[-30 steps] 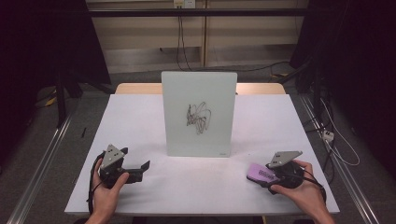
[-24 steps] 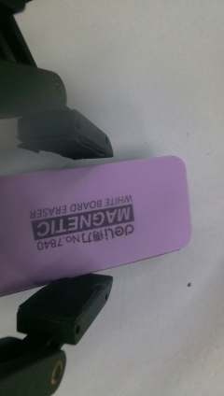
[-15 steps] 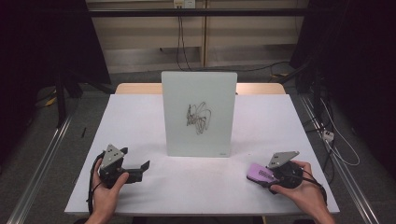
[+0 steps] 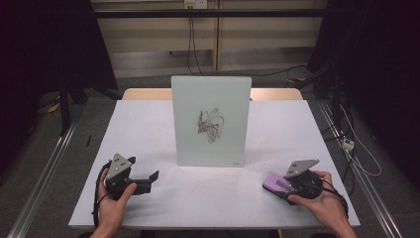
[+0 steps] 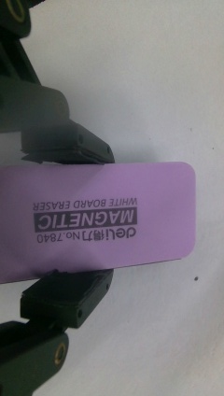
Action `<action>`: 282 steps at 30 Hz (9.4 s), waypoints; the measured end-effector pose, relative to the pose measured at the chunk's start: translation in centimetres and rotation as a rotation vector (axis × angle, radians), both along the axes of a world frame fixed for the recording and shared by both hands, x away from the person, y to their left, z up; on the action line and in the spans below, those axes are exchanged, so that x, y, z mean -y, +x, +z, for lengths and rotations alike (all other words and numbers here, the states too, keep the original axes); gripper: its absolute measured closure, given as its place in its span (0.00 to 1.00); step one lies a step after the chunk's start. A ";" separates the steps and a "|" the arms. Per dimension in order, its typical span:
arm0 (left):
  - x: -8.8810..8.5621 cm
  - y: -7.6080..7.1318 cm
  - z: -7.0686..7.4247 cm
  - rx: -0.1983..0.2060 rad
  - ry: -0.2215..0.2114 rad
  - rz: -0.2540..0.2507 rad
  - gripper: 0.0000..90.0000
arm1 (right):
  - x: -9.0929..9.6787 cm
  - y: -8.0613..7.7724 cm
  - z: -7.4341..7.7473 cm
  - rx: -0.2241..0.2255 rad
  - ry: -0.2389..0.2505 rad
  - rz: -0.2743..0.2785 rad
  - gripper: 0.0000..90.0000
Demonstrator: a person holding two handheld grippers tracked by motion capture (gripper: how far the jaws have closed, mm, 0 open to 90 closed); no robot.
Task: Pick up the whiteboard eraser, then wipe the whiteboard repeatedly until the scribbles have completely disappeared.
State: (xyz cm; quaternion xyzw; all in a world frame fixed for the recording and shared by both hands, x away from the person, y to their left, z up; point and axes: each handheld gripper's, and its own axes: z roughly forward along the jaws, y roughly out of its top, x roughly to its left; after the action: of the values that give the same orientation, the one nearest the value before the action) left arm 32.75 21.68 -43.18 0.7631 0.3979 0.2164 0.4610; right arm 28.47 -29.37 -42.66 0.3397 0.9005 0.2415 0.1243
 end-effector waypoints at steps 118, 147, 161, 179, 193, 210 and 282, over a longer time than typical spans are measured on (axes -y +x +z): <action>0.0 0.2 -0.2 -0.024 0.016 -0.039 0.05 | -11.2 8.4 9.7 0.331 0.339 0.204 0.46; -0.1 0.2 -0.1 -0.018 0.013 -0.040 0.05 | -13.5 11.7 13.7 0.433 0.331 0.212 0.46; -0.1 0.2 -0.2 -0.021 0.010 -0.039 0.05 | -13.4 13.0 13.4 0.445 0.302 0.198 0.46; -0.2 0.1 -0.1 -0.021 0.009 -0.036 0.05 | -14.0 12.3 11.4 0.443 0.263 0.230 0.46; -0.2 0.2 -0.1 -0.020 0.012 -0.037 0.05 | -14.5 11.8 9.4 0.405 0.260 0.248 0.46; -0.3 0.1 -0.1 -0.018 0.005 -0.039 0.05 | -14.4 12.2 10.8 0.421 0.250 0.235 0.46; -0.2 0.1 -0.1 -0.015 0.007 -0.036 0.05 | -17.5 11.7 8.7 0.421 0.182 0.284 0.46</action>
State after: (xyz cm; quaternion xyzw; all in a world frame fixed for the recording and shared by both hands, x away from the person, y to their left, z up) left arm 32.86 21.85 -43.29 0.7734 0.3866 0.2038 0.4591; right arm 40.15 -11.87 -33.94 0.1621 0.8680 0.4017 0.2427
